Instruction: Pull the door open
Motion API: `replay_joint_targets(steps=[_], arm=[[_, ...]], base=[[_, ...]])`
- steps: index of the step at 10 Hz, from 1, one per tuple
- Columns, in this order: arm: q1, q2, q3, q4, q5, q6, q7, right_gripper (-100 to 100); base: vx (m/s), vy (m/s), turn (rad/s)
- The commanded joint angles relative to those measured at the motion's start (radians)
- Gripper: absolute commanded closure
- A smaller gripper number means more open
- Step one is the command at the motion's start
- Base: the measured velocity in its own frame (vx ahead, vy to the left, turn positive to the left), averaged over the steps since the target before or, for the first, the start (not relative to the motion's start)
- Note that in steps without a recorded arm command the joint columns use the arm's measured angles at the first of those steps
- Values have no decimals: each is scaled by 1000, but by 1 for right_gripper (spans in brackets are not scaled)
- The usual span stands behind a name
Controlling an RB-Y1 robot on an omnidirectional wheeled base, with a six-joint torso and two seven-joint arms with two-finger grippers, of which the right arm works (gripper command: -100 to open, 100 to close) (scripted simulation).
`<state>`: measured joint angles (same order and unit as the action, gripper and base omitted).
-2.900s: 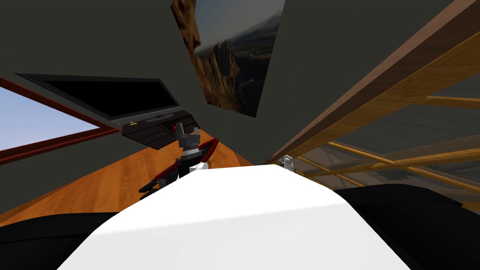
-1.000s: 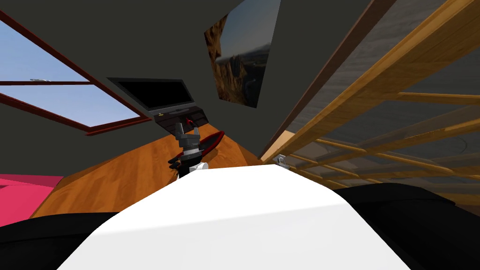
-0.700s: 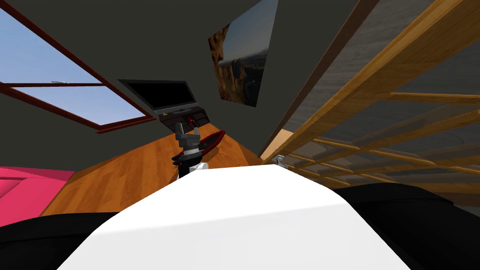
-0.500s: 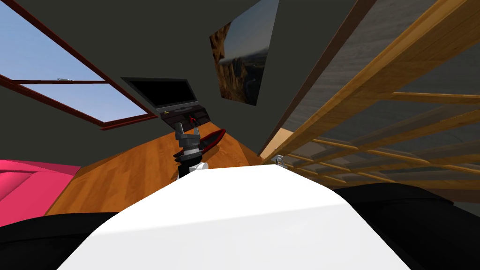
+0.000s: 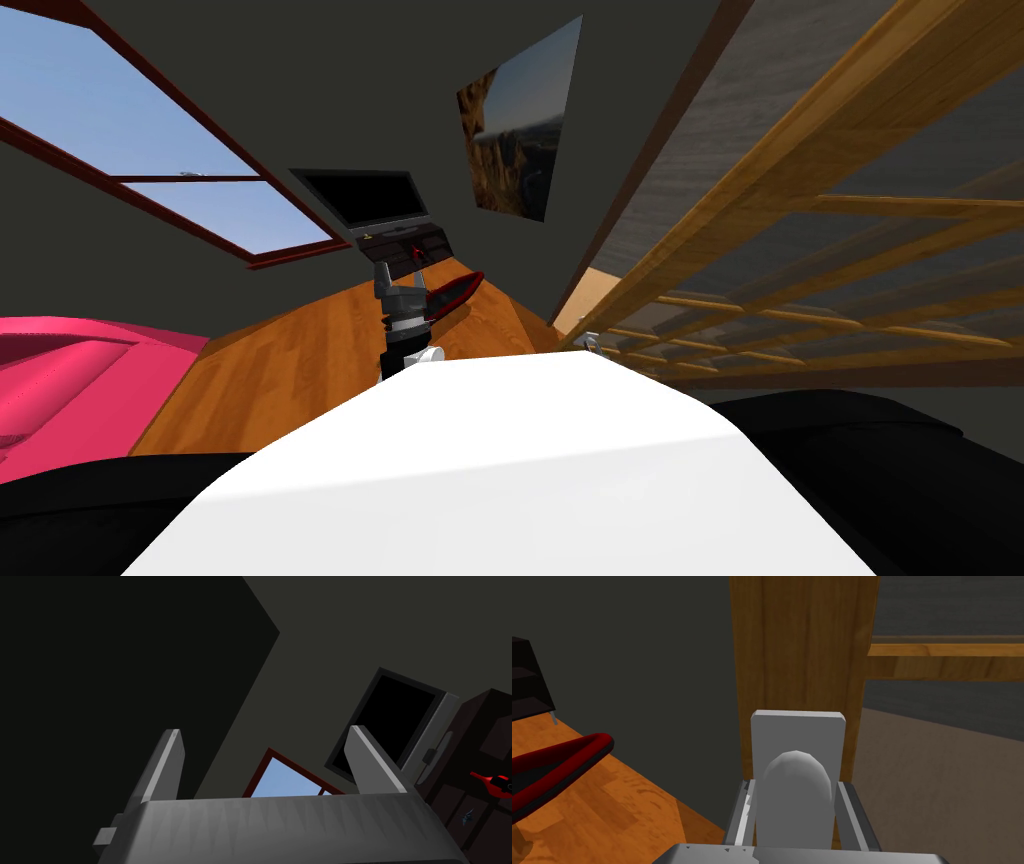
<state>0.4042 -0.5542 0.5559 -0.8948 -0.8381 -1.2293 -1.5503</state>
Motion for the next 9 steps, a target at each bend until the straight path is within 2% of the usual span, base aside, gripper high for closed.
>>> replay_joint_targets(steps=[1, 9], arm=[[0, 0, 0, 0, 0, 0, 0, 100], [-4, -31, 71, 31, 60, -54, -48, 100]], base=[[-108, 11, 1], [-216, -34, 95]])
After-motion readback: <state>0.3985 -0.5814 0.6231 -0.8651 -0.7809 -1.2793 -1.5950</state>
